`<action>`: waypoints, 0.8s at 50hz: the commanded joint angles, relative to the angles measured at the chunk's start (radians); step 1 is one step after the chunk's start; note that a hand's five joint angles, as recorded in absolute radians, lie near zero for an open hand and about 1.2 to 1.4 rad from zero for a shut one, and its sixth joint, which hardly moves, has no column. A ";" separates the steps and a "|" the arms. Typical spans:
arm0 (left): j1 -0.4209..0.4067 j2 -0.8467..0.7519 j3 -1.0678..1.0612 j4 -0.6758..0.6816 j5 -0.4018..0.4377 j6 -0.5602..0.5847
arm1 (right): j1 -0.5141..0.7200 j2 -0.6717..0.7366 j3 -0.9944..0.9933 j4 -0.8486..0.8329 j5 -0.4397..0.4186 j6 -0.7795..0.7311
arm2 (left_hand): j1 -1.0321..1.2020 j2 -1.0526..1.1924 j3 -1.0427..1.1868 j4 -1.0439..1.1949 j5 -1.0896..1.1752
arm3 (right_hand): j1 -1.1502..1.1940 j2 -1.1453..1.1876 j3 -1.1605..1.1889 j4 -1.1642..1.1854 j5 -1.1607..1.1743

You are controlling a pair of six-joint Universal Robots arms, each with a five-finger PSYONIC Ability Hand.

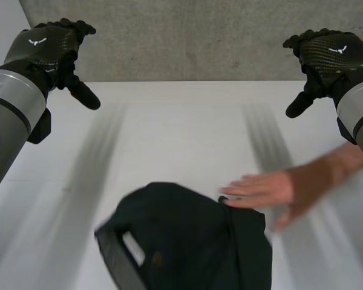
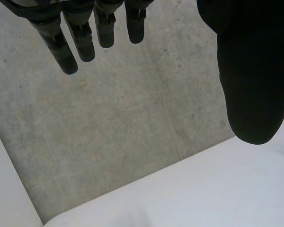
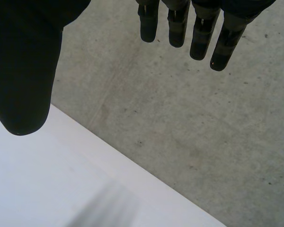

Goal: Fold the shorts.

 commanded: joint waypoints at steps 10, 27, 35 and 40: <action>-0.025 -0.084 0.002 -0.091 0.006 0.146 | -0.012 0.006 -0.002 0.005 -0.102 0.000 | 0.019 0.010 -0.019 -0.015 -0.027 | 0.029 -0.043 -0.021 -0.058 -0.047; -0.056 -0.163 -0.241 -0.224 0.073 0.126 | -0.003 0.055 -0.003 0.004 -0.105 -0.003 | 0.195 0.186 0.158 0.161 0.149 | 0.029 -0.043 -0.021 -0.058 -0.047; -0.059 -0.256 -0.275 -0.074 0.092 0.042 | -0.001 0.057 0.012 0.004 -0.105 -0.003 | 0.195 0.186 0.158 0.161 0.149 | 0.029 -0.043 -0.021 -0.058 -0.047; -0.077 -0.311 -0.256 -0.051 0.087 0.042 | -0.001 0.057 0.018 0.004 -0.105 -0.005 | 0.195 0.186 0.158 0.161 0.149 | 0.029 -0.043 -0.021 -0.058 -0.047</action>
